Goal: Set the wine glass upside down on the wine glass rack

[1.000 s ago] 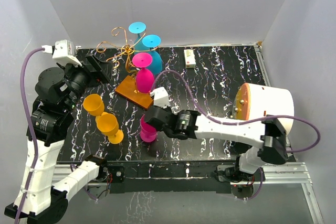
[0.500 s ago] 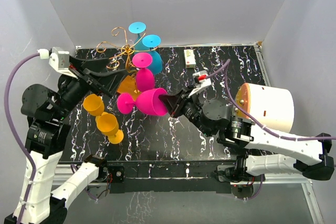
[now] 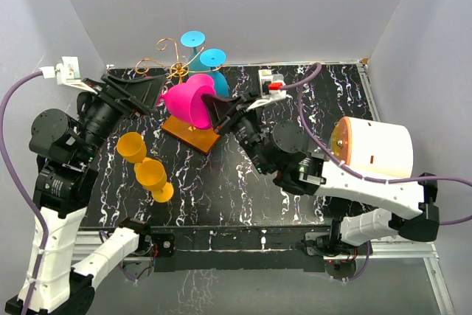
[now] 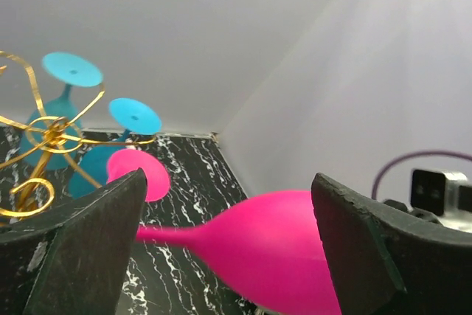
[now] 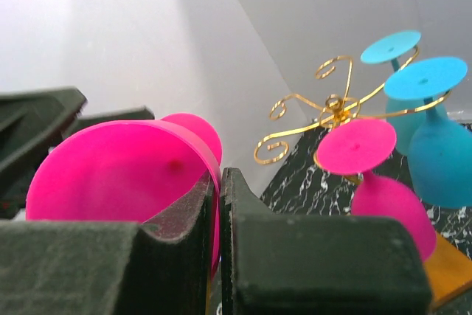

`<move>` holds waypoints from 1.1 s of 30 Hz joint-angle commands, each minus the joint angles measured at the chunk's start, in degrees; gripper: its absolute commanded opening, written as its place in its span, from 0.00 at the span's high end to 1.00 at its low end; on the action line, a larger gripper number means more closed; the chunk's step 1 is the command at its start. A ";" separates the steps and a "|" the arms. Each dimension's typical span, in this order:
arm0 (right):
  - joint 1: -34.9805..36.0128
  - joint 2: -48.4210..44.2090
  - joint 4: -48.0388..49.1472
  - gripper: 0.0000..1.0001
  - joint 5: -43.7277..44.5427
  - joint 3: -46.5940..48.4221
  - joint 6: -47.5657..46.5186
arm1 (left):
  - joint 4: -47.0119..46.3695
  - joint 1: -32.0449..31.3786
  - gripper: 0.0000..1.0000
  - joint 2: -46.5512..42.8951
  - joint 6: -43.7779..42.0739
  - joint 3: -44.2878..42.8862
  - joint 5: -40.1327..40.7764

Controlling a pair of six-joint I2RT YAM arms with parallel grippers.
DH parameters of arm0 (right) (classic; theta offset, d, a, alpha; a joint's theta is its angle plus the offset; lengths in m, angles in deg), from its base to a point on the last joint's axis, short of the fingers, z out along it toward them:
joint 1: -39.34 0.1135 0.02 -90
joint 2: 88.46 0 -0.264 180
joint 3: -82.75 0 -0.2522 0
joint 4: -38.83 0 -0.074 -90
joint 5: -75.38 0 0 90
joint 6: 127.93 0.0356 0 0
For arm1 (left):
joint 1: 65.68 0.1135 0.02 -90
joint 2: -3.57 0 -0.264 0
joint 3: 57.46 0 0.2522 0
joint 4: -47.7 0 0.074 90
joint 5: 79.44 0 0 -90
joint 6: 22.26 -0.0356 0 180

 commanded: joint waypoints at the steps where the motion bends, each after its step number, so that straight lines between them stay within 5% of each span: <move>1: 0.11 3.84 7.01 1.00 6.33 6.63 -3.64 | 6.06 0.26 0.10 -2.34 7.01 -1.84 12.00; 13: 0.11 10.49 11.35 1.00 8.68 12.74 -3.59 | 10.62 0.28 0.22 -4.44 21.04 -1.57 17.38; 22: 0.11 10.08 18.68 1.00 2.80 9.64 -3.27 | 6.47 0.29 0.31 -1.19 28.30 -0.80 15.15; 33: 0.11 7.80 24.08 1.00 -0.23 2.30 -3.00 | -5.65 0.29 0.56 0.45 34.56 4.93 15.10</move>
